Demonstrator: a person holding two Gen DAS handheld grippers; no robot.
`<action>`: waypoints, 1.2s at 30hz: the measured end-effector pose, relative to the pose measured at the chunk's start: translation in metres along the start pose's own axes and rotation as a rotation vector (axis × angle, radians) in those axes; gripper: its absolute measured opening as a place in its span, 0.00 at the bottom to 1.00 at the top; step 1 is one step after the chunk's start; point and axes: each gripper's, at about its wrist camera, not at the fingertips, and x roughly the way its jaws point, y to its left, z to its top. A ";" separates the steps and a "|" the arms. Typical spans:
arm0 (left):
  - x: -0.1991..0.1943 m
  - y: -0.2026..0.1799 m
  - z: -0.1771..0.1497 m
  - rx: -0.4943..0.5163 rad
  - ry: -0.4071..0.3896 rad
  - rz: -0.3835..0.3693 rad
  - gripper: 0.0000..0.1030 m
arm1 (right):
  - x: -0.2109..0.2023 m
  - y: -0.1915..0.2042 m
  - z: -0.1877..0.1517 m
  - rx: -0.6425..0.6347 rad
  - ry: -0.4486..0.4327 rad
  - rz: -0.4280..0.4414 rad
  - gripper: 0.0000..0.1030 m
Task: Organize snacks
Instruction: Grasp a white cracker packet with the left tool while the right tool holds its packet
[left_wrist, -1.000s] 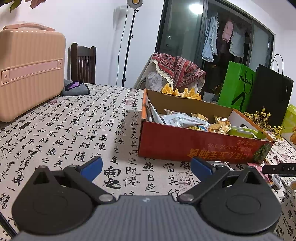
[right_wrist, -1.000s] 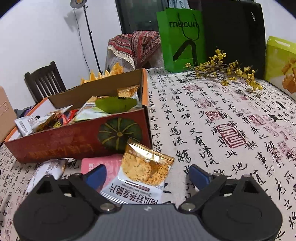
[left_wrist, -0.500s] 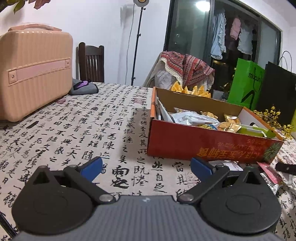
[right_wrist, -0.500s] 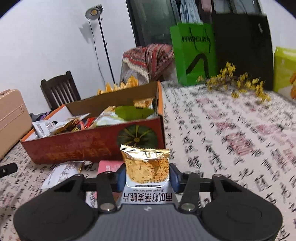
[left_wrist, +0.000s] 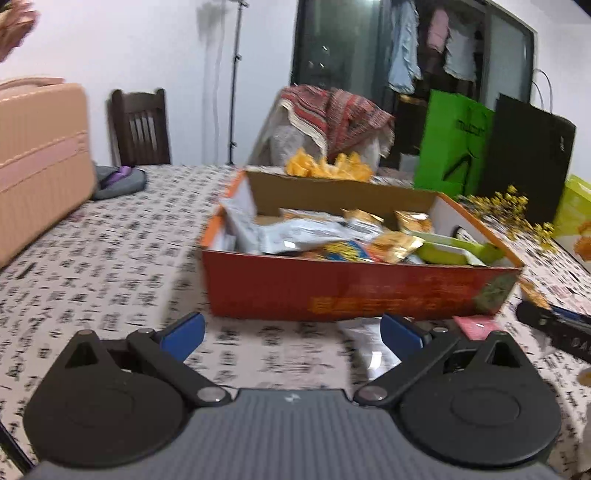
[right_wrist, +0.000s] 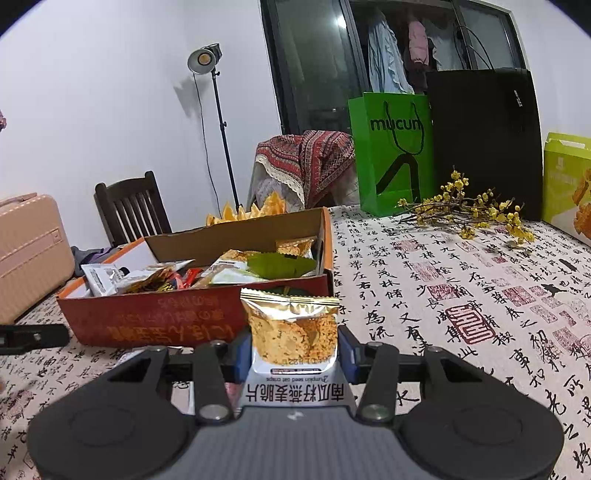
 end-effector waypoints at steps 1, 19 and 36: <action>0.003 -0.007 0.001 0.003 0.013 -0.012 1.00 | -0.001 0.001 0.000 -0.002 -0.001 0.002 0.44; 0.074 -0.080 -0.011 0.081 0.221 0.082 1.00 | 0.000 -0.005 -0.002 0.035 0.005 0.018 0.45; 0.048 -0.056 -0.018 0.035 0.183 0.015 0.56 | 0.007 -0.006 -0.003 0.042 0.036 0.014 0.45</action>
